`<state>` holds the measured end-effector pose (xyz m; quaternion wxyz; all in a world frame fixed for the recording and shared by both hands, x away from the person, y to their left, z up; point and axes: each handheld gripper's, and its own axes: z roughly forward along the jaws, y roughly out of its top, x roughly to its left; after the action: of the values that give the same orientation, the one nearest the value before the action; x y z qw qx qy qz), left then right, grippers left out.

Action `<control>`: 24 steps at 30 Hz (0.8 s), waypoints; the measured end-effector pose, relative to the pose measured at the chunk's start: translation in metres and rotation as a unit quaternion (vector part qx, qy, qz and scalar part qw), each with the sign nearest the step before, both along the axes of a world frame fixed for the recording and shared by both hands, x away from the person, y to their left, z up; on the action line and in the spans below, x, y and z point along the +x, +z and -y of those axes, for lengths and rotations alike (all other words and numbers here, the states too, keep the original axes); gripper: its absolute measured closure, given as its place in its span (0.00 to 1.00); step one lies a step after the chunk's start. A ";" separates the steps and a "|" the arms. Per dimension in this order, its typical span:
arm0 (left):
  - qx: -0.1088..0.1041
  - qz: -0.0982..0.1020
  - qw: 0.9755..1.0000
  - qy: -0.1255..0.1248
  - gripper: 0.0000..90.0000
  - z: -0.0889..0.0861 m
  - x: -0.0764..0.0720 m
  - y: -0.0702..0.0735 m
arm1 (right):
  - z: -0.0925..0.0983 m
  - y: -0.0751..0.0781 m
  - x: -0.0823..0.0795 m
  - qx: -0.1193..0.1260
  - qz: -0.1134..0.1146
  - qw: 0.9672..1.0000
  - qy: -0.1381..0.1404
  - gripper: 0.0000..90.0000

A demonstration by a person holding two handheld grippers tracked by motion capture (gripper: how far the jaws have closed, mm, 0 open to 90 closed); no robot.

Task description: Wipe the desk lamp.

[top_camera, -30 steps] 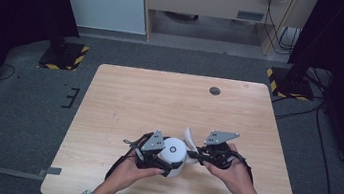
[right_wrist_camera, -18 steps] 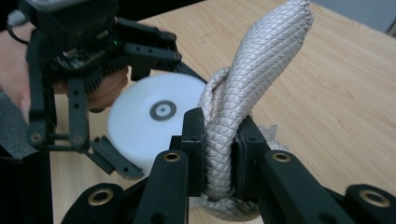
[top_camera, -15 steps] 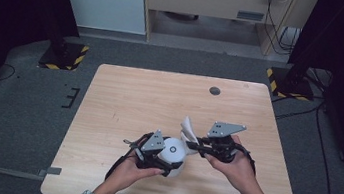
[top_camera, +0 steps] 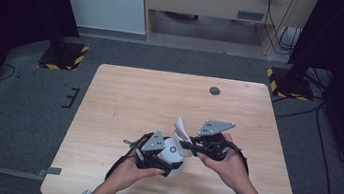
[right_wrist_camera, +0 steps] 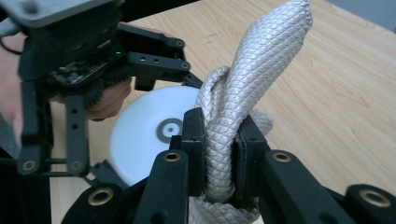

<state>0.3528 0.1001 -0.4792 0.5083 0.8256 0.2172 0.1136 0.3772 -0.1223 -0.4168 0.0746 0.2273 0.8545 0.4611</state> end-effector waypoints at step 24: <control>0.000 0.000 1.000 -0.001 0.08 -0.001 0.000 0.000 | 0.019 -0.011 0.008 0.016 -0.018 1.000 -0.013 0.86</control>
<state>0.3533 0.1007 -0.4792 0.5083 0.8259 0.2165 0.1128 0.3854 -0.1413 -0.4282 0.0616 0.2481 0.8452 0.4694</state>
